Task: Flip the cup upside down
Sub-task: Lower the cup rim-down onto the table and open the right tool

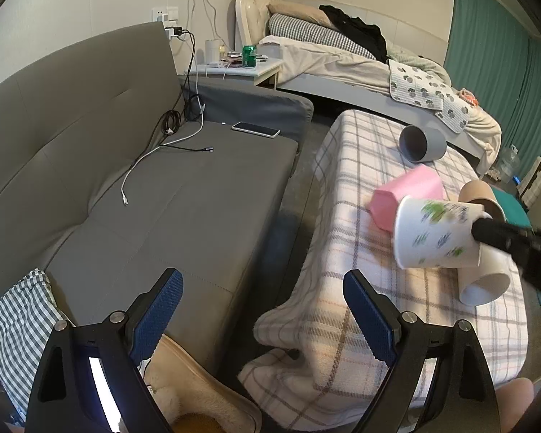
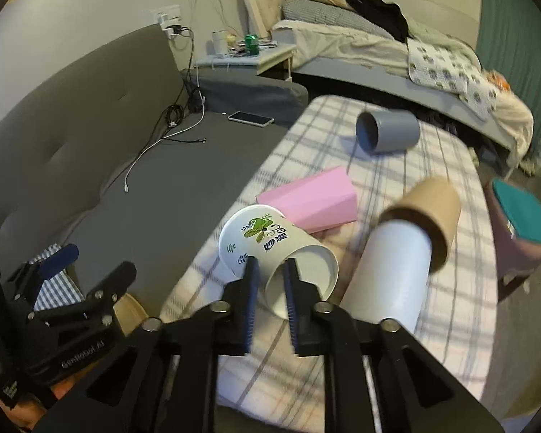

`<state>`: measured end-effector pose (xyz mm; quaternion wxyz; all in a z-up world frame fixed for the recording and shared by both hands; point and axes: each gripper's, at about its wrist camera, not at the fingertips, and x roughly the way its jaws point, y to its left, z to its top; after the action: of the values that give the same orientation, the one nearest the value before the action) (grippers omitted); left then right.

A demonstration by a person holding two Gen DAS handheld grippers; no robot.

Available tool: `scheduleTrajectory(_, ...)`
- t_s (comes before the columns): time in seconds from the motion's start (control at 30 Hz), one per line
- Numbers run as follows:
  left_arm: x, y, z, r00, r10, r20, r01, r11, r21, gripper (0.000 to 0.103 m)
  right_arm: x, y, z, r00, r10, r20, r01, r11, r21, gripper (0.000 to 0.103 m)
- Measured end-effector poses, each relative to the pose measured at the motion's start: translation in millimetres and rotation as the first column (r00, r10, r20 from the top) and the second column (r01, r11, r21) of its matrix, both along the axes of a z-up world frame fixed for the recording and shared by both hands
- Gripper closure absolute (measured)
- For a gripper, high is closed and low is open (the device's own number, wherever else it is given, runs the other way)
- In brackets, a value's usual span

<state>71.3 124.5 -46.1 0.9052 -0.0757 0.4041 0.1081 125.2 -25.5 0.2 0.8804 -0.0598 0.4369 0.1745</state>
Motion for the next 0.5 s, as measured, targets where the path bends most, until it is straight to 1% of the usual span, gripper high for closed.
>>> scheduleTrajectory(0.17, 0.3, 1.7, -0.1, 1.000, 0.005, -0.003, -0.005, 1.000, 0.002, 0.010, 12.0, 13.7, 8.6, 0.998, 0.065, 0.000, -0.065, 0.997, -0.044, 0.102)
scheduleTrajectory(0.3, 1.0, 5.0, -0.3, 1.000, 0.016, -0.007, -0.016, 1.000, -0.010, 0.010, 7.3, 23.8, 4.3, 0.994, 0.113, 0.003, -0.112, 0.988, -0.108, 0.103)
scheduleTrajectory(0.37, 0.6, 5.3, 0.3, 1.000, 0.016, -0.005, -0.016, 1.000, -0.011, 0.010, 5.6, 21.9, 0.9, 0.994, 0.107, 0.003, -0.106, 0.989, -0.101, 0.103)
scheduleTrajectory(0.5, 0.7, 3.8, 1.6, 1.000, 0.008, 0.003, -0.008, 1.000, 0.000, 0.010, -2.1, 12.6, 7.4, 0.995, 0.090, 0.035, -0.088, 0.995, -0.041, 0.102)
